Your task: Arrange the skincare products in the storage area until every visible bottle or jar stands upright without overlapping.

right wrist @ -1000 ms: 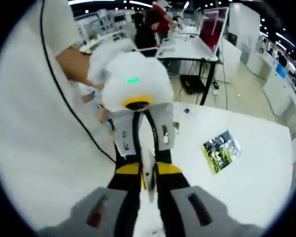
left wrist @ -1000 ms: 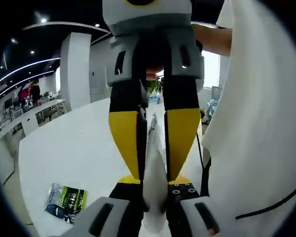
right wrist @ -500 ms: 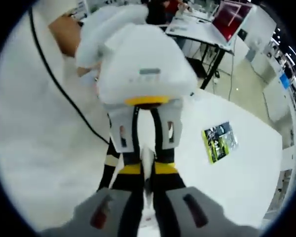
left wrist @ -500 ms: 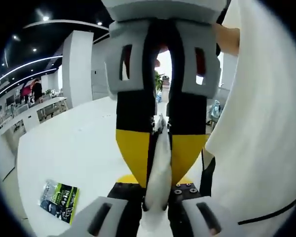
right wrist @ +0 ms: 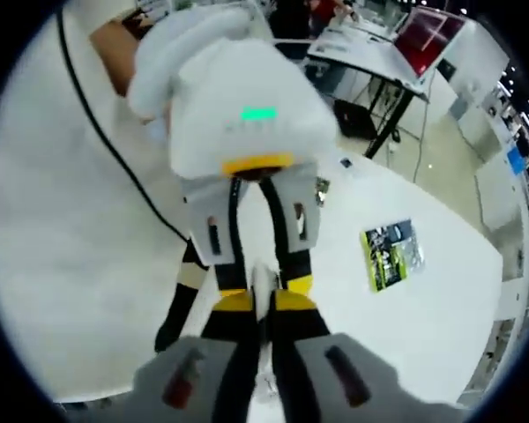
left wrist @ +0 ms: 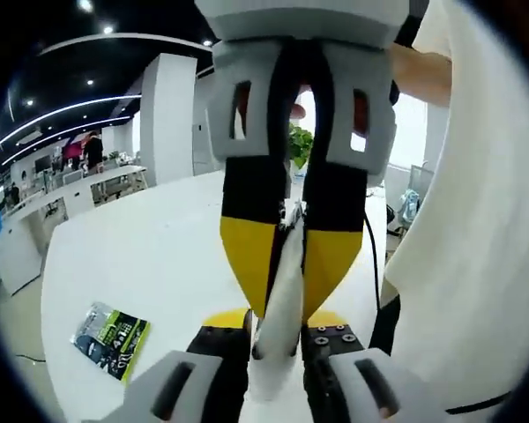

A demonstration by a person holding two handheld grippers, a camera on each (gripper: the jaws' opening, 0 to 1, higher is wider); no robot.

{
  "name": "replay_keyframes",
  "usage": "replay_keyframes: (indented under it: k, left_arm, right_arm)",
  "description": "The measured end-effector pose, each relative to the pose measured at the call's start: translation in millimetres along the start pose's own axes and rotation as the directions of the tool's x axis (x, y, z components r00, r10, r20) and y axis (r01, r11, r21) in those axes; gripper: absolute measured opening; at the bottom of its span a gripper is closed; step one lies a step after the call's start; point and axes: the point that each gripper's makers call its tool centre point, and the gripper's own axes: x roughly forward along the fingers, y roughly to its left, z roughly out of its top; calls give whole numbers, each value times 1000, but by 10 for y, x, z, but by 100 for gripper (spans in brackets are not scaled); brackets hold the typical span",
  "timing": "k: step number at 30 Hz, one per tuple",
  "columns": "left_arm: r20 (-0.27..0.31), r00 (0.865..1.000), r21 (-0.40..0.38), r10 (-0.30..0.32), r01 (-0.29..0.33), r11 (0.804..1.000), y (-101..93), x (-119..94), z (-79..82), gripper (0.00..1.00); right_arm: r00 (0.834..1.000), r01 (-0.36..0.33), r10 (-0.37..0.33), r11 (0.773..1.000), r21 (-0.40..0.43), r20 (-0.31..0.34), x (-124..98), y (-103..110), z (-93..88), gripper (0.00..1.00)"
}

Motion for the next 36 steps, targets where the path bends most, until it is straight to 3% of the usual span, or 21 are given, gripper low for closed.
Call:
replay_keyframes:
  k: [10, 14, 19, 29, 36]
  left_arm:
    - [-23, 997, -64, 68, -70, 996, 112, -92, -163, 41]
    - [-29, 995, -68, 91, -93, 993, 125, -158, -220, 43]
    - [-14, 991, -74, 134, -135, 988, 157, -240, -204, 51]
    - [-6, 982, -106, 191, -191, 976, 212, -362, -233, 52]
    - [-8, 974, -123, 228, -227, 966, 286, -458, -277, 52]
  right_arm:
    - [1000, 3, -3, 1000, 11, -11, -2, -172, -127, 0]
    - [999, -1, 1, 1000, 5, -35, 27, -256, -211, 0]
    - [998, 2, -2, 1000, 4, -58, 3, -405, -308, 0]
    - [995, 26, -25, 1000, 14, -100, -66, -719, -522, 0]
    - [990, 46, -36, 997, 67, -136, -133, -936, -716, 0]
